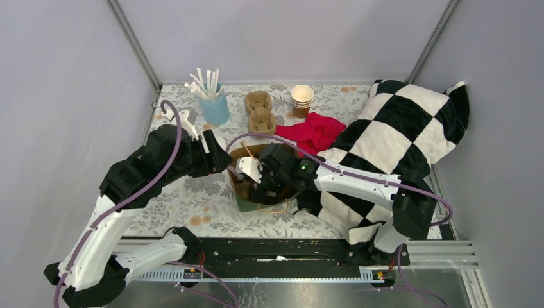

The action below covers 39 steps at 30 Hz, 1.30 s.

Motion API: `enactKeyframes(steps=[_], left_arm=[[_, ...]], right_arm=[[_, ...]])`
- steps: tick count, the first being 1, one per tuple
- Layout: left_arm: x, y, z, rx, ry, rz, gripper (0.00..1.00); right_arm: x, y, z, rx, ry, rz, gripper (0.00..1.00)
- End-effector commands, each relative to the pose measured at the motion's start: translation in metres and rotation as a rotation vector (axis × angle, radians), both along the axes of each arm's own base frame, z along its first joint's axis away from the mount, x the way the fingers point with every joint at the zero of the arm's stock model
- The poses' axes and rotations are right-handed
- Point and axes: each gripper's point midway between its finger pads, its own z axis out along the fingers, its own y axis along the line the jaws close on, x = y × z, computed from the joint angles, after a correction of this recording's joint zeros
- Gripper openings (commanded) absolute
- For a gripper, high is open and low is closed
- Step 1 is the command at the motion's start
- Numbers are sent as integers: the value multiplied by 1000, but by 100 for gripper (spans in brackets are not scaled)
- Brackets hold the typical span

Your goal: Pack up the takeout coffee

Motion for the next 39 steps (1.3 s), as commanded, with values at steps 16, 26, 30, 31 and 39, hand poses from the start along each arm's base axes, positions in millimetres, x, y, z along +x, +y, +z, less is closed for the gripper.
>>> enactKeyframes(steps=[16,26,30,31,39], left_arm=[[-23,18,-54,137,170,-9,59],[-24,22,-29,61,44,-9,71],[-30,14,8,-70,-148,-90,88],[-30,13,14,-84,-176,-103,89],[-46,9,37,-161,-276,-188,99]], right_arm=[[15,28,110,295,-109,-57,100],[15,35,134,361,-119,-61,100],[14,36,130,364,-120,-55,100],[15,37,129,360,-118,-53,100],[20,39,121,318,-104,-74,100]])
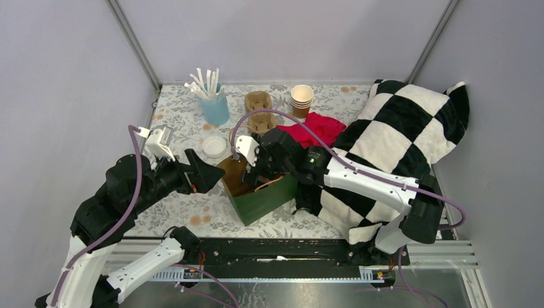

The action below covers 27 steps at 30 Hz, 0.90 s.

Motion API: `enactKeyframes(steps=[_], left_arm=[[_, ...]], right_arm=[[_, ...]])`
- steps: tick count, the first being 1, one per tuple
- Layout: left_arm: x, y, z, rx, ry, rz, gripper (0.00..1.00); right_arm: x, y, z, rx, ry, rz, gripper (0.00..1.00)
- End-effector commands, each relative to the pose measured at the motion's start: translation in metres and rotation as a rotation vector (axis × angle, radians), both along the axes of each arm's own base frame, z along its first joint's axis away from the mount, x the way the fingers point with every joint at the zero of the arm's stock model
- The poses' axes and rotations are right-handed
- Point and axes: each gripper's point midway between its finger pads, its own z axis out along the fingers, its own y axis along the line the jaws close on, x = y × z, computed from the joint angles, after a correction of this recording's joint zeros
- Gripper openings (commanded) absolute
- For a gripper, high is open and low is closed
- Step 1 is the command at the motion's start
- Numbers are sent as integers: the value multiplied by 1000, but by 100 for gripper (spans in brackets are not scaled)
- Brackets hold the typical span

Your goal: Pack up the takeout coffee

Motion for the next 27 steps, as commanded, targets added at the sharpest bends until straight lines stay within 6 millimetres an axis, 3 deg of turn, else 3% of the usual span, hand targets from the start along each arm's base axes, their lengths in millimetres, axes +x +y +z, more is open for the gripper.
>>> enactKeyframes(steps=[1,6,9,11,18,21,23,27], left_arm=[[-4,-4,7,-13,-49,-51,99],[9,2,-16,48,53,45,90],[23,10,-35,123,138,141,68],[27,8,-50,178,205,151,59],[27,-7,-77,216,283,82,57],[28,-8,-91,272,346,83,49],[31,-6,-95,306,369,99,43],[51,-2,-84,329,292,147,29]], right_arm=[[5,10,36,89,-21,-8,100],[-1,13,55,148,-19,10,100],[-2,9,72,175,-22,-5,100],[-2,3,85,196,-26,-27,99],[0,-8,105,210,-63,-62,97],[2,-10,115,219,-79,-70,97],[3,-12,122,228,-96,-80,96],[4,-16,130,231,-125,-80,95]])
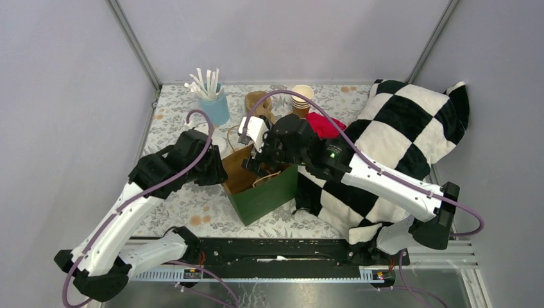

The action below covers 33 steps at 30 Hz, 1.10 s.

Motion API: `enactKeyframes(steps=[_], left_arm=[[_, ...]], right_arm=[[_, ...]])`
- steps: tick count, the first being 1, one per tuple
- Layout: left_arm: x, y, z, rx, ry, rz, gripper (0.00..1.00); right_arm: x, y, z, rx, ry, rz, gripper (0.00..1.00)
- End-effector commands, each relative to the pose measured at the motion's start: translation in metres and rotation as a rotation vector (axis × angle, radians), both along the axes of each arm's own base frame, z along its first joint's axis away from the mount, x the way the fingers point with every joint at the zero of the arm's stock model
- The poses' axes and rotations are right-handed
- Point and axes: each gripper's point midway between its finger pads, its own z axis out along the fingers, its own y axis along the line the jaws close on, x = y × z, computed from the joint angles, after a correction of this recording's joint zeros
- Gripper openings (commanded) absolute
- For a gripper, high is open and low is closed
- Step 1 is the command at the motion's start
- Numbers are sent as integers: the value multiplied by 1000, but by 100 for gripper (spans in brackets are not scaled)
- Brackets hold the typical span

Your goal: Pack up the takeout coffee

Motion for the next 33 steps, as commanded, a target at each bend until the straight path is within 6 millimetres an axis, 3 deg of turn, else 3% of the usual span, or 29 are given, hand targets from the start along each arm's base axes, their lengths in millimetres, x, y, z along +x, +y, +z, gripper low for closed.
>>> enactKeyframes(steps=[1,6,11,13,18,21,28,33], left_arm=[[27,1,25,25,-125,21,27],[71,-16,38,90,-234,-17,5],[112,-26,70,104,-446,-19,0],[119,-24,78,98,-527,-9,0],[117,-20,81,-3,-721,17,0],[111,-16,70,-46,-756,43,0],[104,-14,53,-52,-702,47,0],[99,-13,50,-47,-667,38,0]], right_arm=[[4,-12,34,51,-65,-35,95],[16,-21,51,83,-111,-118,93],[26,-33,76,131,-175,-192,91],[26,-37,78,140,-189,-206,91],[-1,-31,65,153,-168,-39,88],[-17,-25,49,158,-125,48,84],[-20,-24,35,152,-64,35,83],[-39,-23,37,107,-4,132,85]])
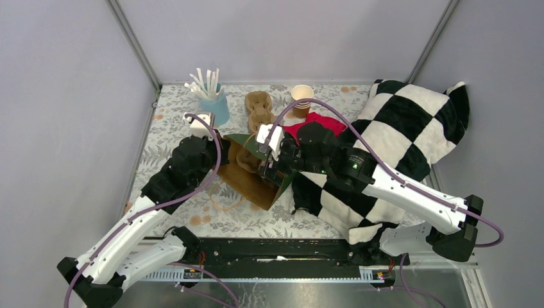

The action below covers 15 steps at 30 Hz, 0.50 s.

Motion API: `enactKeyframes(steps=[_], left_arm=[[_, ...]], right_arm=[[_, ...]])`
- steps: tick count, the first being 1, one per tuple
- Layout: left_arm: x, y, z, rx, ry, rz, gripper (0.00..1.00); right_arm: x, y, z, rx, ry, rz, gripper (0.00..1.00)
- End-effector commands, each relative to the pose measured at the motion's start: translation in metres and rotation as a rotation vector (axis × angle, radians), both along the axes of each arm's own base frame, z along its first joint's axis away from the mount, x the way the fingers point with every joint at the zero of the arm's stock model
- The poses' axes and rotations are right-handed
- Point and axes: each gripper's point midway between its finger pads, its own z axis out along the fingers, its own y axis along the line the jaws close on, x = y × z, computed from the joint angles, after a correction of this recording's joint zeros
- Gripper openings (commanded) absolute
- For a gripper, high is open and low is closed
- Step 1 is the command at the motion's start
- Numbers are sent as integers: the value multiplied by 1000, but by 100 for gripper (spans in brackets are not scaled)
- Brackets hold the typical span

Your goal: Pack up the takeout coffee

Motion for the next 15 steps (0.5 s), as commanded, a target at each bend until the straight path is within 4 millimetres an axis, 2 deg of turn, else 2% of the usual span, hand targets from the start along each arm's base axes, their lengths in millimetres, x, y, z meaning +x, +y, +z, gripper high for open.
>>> enactKeyframes(steps=[1,6,12,15], left_arm=[[0,1,19,-55,-30,17,0],[-2,-1,15,-54,25,17,0],[-7,0,11,-34,53,6,0],[-9,2,12,-21,55,3,0]], right_arm=[[-20,6,21,11,65,100,84],[-29,9,17,-16,146,96,82],[-46,13,35,49,203,97,82],[-57,8,29,37,262,100,74]])
